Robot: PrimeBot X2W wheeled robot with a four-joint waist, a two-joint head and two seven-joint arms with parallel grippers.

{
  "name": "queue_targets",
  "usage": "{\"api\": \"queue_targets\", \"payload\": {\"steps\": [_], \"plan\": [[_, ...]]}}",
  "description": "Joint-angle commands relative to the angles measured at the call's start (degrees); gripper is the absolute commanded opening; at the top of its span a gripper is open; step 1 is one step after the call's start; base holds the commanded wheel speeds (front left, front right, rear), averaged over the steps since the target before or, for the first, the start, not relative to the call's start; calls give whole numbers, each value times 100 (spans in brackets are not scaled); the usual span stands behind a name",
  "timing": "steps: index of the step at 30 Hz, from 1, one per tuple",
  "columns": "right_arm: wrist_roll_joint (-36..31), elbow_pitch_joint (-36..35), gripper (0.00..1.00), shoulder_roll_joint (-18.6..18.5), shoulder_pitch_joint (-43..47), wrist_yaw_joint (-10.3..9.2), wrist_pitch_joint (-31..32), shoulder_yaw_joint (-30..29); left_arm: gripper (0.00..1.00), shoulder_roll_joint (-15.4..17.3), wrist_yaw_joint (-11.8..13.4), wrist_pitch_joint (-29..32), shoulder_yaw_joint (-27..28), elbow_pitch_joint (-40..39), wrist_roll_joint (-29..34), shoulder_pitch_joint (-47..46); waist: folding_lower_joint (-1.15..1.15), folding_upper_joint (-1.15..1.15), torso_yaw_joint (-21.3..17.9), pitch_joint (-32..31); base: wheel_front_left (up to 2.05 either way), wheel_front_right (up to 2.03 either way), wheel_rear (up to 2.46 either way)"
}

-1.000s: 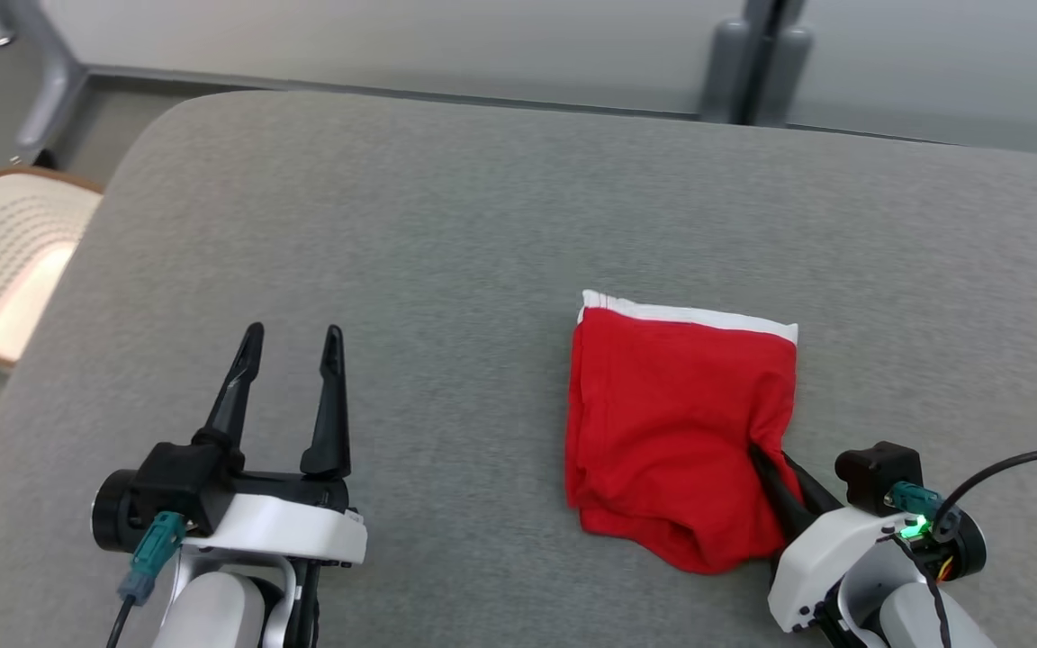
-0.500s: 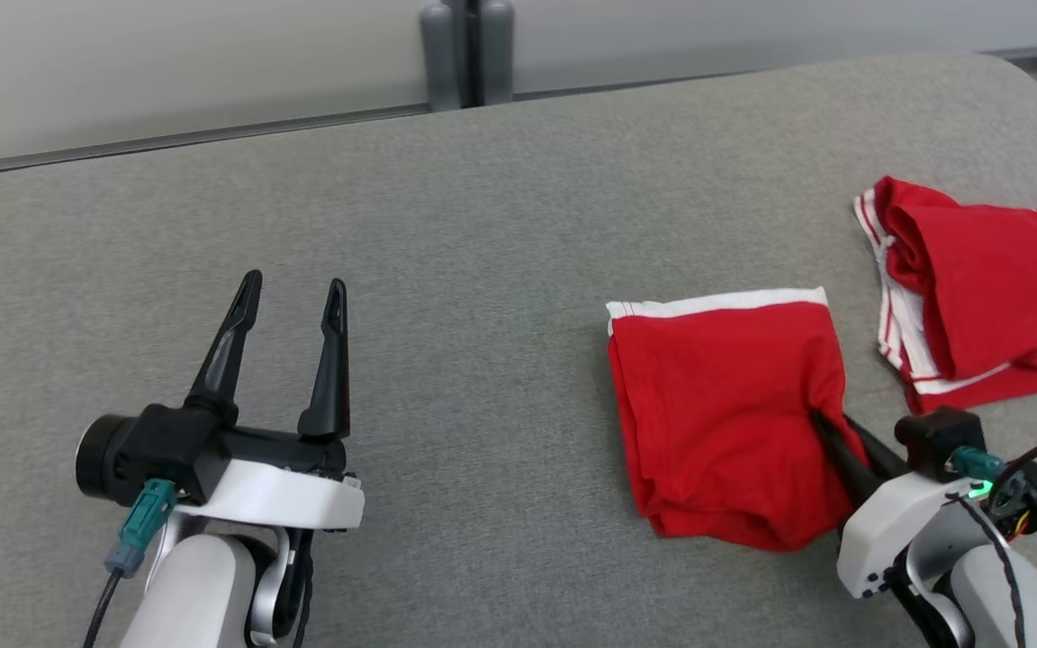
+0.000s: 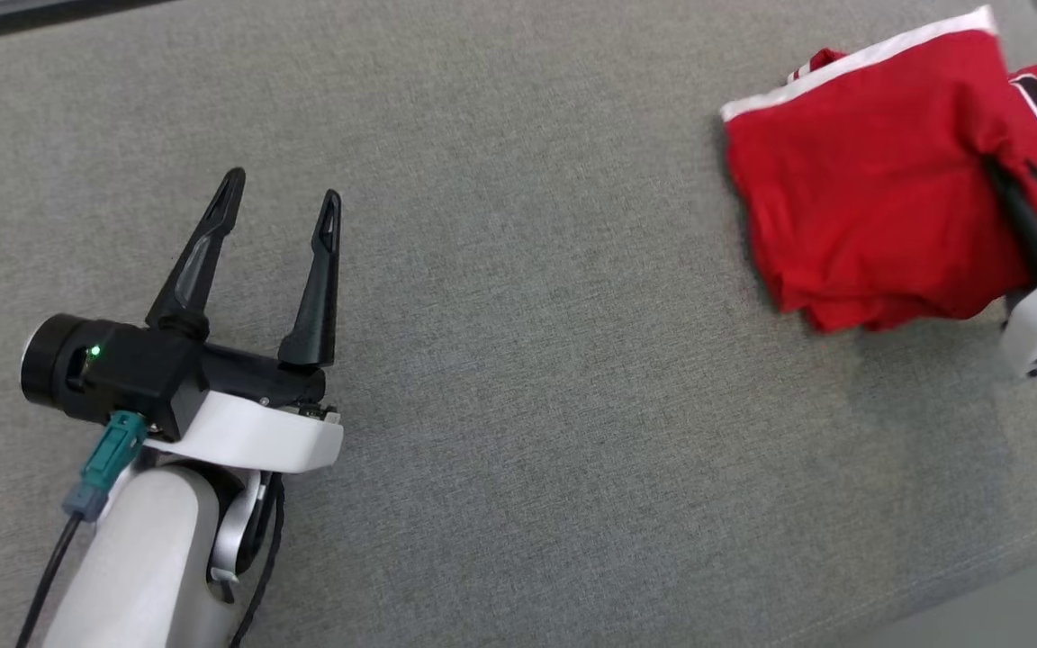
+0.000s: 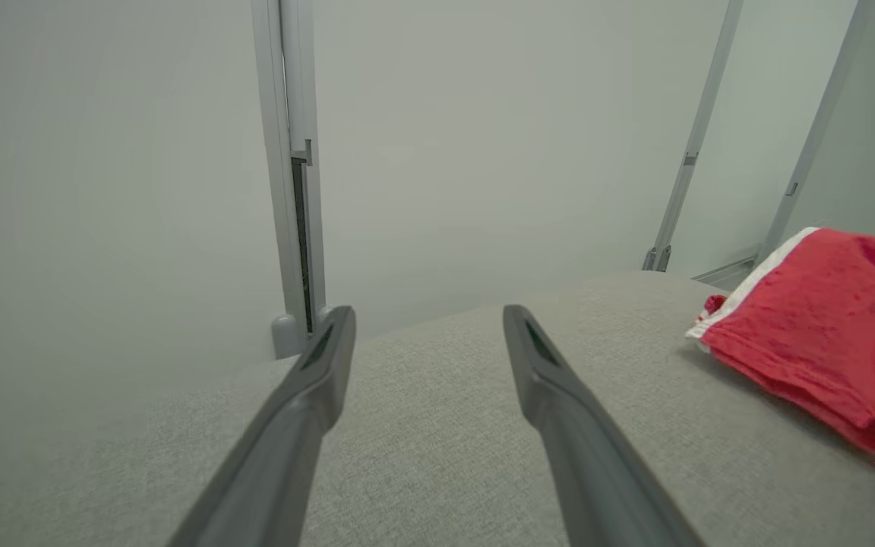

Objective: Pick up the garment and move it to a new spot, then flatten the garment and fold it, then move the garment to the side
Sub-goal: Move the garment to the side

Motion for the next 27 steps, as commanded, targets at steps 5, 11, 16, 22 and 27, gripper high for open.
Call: {"api": "queue_targets", "payload": {"steps": [5,11,16,22,27], "plan": [[271,290,0,-561,-360,-12,6,-503,100,208,-79,178,-52,-350,171,-376,0,0,-176,792,0,0,0],[556,784,0,-620,-612,-12,-49,-866,100,302,-132,323,-119,-552,251,-600,0,0,-126,1163,0,0,0],[874,1400,23,-388,-788,-12,-85,-998,100,327,-131,333,-166,-582,280,-703,0,0,-86,1320,0,0,0],[1301,1773,100,-14,-679,-12,-581,-989,100,295,-97,285,-224,-431,246,-620,0,0,-128,1162,0,0,0],[1620,1720,100,207,-337,-12,-1047,-890,100,272,-55,238,-252,-271,169,-425,0,0,-243,786,0,0,0]]}}
